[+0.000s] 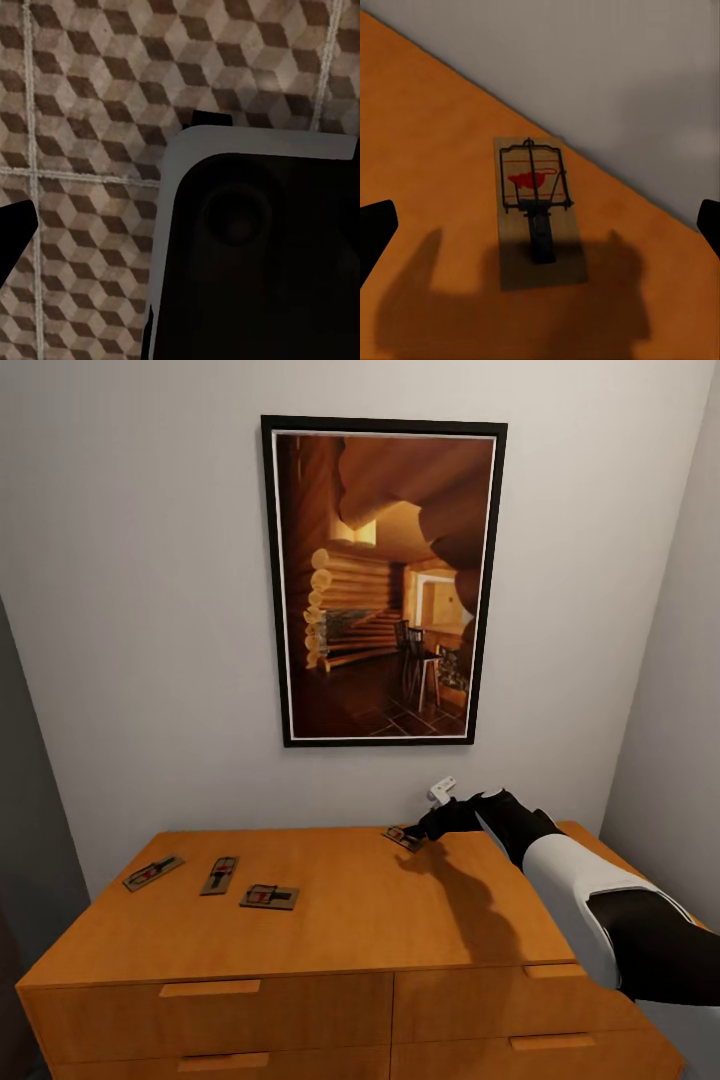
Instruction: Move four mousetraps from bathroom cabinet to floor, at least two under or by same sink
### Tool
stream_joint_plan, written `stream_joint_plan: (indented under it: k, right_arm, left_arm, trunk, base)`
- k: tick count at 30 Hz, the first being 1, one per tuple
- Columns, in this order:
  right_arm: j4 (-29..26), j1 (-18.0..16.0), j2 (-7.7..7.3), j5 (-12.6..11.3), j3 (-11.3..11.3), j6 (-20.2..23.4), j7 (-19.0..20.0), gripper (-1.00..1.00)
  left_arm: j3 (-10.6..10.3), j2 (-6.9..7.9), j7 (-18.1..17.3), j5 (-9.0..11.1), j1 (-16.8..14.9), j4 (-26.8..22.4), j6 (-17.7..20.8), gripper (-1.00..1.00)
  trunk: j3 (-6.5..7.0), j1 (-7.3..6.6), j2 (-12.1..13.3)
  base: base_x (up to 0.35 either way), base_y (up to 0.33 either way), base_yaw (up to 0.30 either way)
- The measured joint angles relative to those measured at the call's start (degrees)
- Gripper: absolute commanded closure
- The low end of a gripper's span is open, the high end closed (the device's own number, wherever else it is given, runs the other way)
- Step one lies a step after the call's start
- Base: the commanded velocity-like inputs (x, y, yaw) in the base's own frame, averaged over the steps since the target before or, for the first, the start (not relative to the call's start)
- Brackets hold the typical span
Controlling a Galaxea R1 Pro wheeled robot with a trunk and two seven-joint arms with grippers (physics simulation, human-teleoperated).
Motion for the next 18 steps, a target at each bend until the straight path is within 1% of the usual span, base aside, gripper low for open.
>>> stream_joint_plan:
  k: [6,18]
  right_arm:
    - [0.0,0.0,0.05,-0.1,0.0,-0.1,0.0,-1.0]
    - [0.0,0.1,0.05,-0.1,0.0,-0.1,0.0,-1.0]
  left_arm:
    - [0.0,0.0,0.0,0.0,0.0,0.5,0.0,-1.0]
    - [0.0,0.0,0.0,0.0,0.0,0.7,0.0,-1.0]
  trunk:
    - [-0.24,0.0,0.0]
    - [-1.25,0.0,0.0]
  base:
    - [0.0,0.0,0.0]
    - [0.0,0.0,0.0]
